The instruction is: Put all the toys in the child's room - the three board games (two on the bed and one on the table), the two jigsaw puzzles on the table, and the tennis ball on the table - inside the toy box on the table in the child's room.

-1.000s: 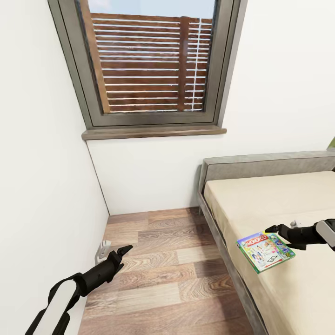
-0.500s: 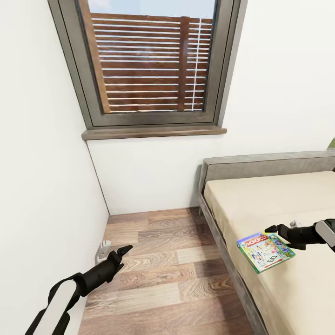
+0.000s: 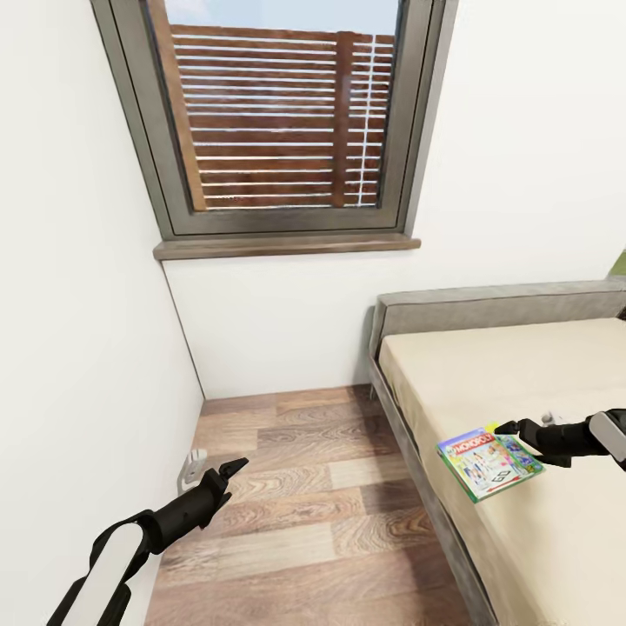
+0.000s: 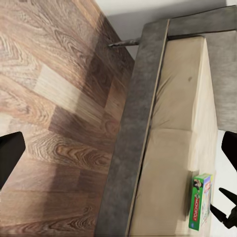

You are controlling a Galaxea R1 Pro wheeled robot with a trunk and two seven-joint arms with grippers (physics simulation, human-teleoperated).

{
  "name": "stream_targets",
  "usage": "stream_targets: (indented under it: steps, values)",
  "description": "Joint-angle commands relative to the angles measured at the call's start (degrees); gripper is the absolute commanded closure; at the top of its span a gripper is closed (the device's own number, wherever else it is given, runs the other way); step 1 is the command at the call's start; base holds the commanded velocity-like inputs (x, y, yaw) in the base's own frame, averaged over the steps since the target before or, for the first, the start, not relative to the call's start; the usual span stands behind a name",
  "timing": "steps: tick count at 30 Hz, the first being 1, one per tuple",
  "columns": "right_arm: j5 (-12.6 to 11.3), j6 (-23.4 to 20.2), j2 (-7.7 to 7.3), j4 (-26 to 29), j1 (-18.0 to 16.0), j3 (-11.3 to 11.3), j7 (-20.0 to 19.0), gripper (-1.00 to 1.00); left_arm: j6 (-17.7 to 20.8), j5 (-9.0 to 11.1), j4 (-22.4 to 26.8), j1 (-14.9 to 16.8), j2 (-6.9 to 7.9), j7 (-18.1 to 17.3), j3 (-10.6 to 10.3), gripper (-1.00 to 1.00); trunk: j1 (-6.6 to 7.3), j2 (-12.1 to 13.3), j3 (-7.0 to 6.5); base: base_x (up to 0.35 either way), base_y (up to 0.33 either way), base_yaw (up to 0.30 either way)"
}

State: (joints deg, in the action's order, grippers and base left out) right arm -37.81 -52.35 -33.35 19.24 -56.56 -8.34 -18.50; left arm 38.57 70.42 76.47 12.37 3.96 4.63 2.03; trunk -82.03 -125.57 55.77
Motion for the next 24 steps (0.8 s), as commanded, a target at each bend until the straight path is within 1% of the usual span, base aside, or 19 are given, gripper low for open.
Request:
stream_targets:
  steps: [1, 10, 24]
  values:
    - [0.45, -0.04, -0.05, 0.01, -0.04, -0.27, -0.57, -1.0, 0.28, 0.63, 0.08, 0.02, -0.01, 0.48, 0.06, -1.0, 0.02, -0.03, 0.05, -0.129, -0.045, 0.0]
    - [0.45, -0.04, -0.05, 0.01, -0.04, -0.27, -0.57, -1.0, 0.28, 0.78, 0.08, 0.02, -0.01, 0.47, 0.07, -1.0, 0.02, -0.03, 0.05, -0.075, -0.026, 0.0]
    - [0.53, -0.04, -0.07, 0.01, -0.04, -0.27, -0.52, -1.0, 0.28, 0.72, 0.09, 0.02, -0.01, 0.47, 0.06, -1.0, 0.02, -0.03, 0.05, -0.015, -0.005, 0.0]
